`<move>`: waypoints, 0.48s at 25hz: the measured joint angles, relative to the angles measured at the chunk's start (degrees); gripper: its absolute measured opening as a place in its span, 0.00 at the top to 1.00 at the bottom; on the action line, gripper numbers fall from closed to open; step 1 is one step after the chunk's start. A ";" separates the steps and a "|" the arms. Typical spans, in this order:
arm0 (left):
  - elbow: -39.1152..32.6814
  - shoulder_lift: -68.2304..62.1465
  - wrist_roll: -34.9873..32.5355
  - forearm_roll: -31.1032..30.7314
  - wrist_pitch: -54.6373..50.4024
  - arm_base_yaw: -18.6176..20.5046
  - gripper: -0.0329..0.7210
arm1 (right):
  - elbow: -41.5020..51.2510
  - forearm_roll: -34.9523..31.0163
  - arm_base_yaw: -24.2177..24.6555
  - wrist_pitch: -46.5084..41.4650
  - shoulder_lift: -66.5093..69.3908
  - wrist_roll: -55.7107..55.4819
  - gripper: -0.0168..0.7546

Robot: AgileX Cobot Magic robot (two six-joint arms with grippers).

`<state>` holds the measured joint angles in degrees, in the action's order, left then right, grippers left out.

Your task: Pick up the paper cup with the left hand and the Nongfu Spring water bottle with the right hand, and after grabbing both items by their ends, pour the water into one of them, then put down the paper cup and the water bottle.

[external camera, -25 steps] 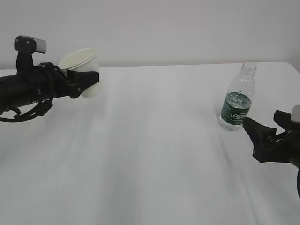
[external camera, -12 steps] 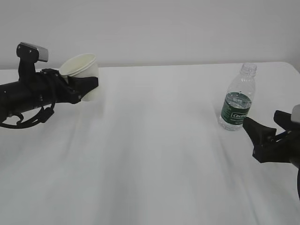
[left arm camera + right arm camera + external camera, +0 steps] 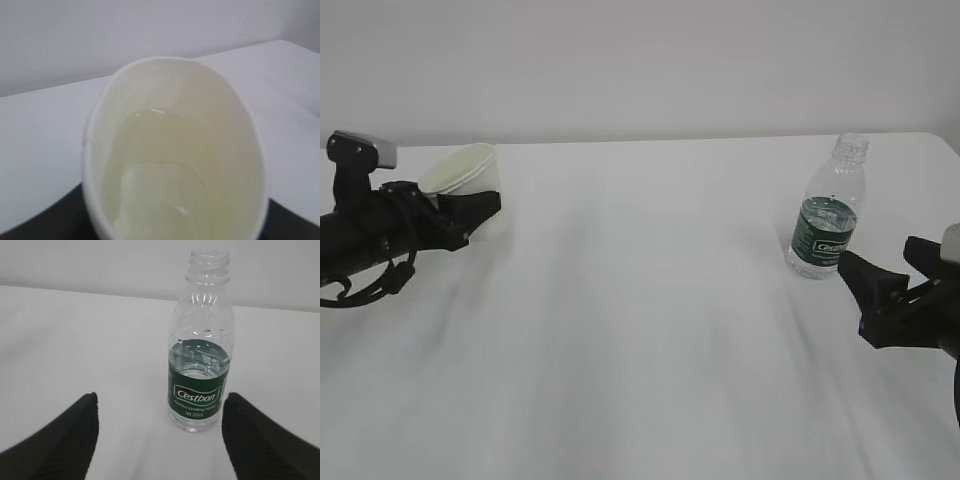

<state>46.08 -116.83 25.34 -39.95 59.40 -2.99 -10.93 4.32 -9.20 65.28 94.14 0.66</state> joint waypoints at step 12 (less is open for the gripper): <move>-10.92 -0.12 -11.07 14.69 4.54 1.00 0.42 | 0.00 0.00 0.00 -0.35 0.00 0.00 0.22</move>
<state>35.16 -116.95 14.27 -25.27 63.94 -1.98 -10.93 4.32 -9.20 64.93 94.14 0.66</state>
